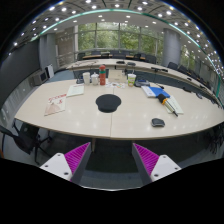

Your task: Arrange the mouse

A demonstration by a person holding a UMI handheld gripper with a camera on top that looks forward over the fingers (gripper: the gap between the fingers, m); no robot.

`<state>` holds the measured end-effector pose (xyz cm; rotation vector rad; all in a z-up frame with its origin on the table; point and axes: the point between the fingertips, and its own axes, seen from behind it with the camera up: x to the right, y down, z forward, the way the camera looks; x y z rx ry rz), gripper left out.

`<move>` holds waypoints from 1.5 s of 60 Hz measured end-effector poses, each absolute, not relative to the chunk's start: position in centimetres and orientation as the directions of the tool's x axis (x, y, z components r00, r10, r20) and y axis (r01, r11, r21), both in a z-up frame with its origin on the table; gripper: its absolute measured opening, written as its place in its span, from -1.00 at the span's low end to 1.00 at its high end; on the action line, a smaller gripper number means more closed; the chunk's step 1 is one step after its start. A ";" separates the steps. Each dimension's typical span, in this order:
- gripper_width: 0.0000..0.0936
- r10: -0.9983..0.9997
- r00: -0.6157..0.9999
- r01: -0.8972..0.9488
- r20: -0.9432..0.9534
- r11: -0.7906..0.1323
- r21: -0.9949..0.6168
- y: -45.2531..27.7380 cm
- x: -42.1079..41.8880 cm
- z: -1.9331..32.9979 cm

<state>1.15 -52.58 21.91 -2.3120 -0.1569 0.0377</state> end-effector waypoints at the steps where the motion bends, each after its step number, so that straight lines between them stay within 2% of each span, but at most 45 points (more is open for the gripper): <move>1: 0.81 0.119 0.993 0.100 0.027 -0.672 -0.733 -52.5 1.4 21.8; 8: 0.81 0.066 0.997 0.077 0.044 -0.679 -0.730 -52.0 4.5 20.7; 9: 0.82 0.061 0.997 0.073 0.043 -0.678 -0.731 -50.2 6.4 19.5; 33: 0.81 -0.049 0.995 0.029 0.085 -0.675 -0.737 -41.0 20.4 9.2; 43: 0.80 -0.056 0.997 0.008 0.059 -0.661 -0.751 -34.7 23.5 5.3; 57: 0.79 -0.064 0.998 -0.056 -0.015 -0.690 -0.722 -27.8 25.8 0.6; 66: 0.82 -0.071 0.997 -0.075 -0.036 -0.702 -0.709 -25.0 26.9 -0.6; 90: 0.78 -0.066 0.997 -0.075 -0.040 -0.695 -0.715 -17.7 28.1 -0.9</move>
